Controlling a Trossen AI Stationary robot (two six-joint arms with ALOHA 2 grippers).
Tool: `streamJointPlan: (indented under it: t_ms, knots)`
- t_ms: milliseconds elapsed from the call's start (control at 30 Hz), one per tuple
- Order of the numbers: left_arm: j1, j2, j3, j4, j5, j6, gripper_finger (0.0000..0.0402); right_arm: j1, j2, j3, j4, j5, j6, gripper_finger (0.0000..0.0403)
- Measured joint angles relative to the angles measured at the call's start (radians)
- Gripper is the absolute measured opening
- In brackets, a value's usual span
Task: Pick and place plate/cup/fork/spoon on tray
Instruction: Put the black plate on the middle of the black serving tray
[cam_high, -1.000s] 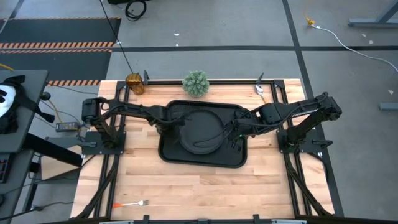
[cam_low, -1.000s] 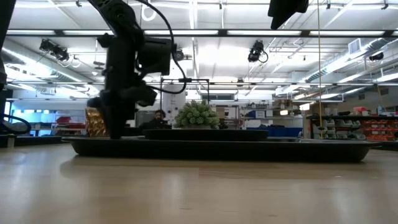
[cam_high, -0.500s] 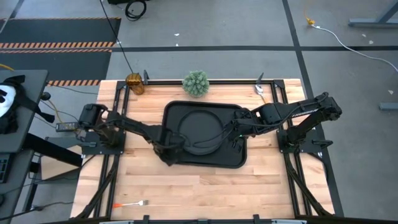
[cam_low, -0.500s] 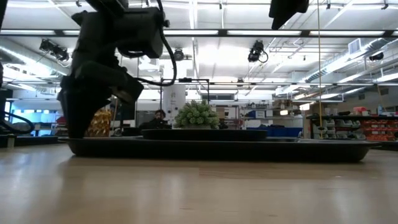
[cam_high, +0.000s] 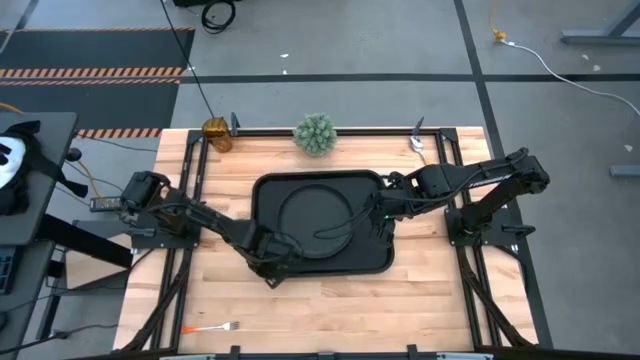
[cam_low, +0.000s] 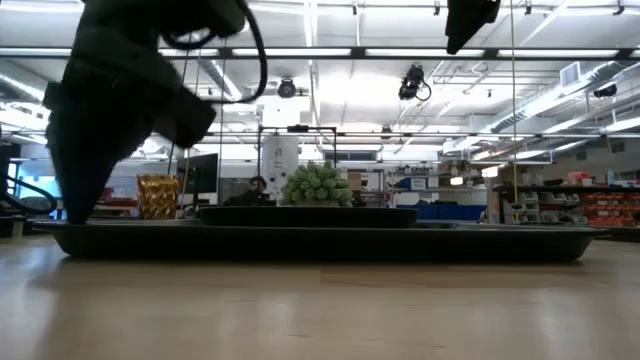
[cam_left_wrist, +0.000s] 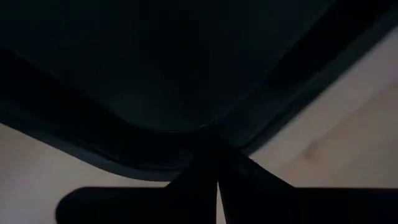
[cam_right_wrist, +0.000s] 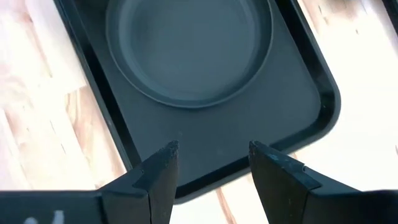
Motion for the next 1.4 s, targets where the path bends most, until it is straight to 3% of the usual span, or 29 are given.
streamJointPlan:
  t_ms: [200,433,633,1000,1267,1400]
  knots:
    - [0.031,-0.065,0.017,-0.063,-0.141,0.032,0.0006,-0.038,-0.001,0.0,-0.052,-0.013,0.007,0.0201]
    - [0.161,-0.09,0.016,-0.293,-0.267,0.26,0.0003,-0.1,-0.019,0.0,-0.048,-0.012,0.036,0.0201]
    - [0.284,-0.091,-0.011,-0.204,-0.413,0.482,0.0004,-0.095,-0.021,0.0,-0.048,-0.013,0.125,0.0201]
    - [0.358,-0.055,-0.111,0.007,-0.394,0.999,0.0004,-0.058,-0.021,0.001,-0.033,-0.06,0.185,0.0201]
    - [0.346,-0.053,-0.109,0.211,-0.346,1.107,0.0004,-0.085,-0.021,-0.02,-0.127,-0.049,0.297,0.0197]
    - [0.344,-0.054,-0.075,0.154,-0.351,1.16,0.0004,-0.144,-0.021,-0.086,-0.145,-0.049,0.322,0.0197]
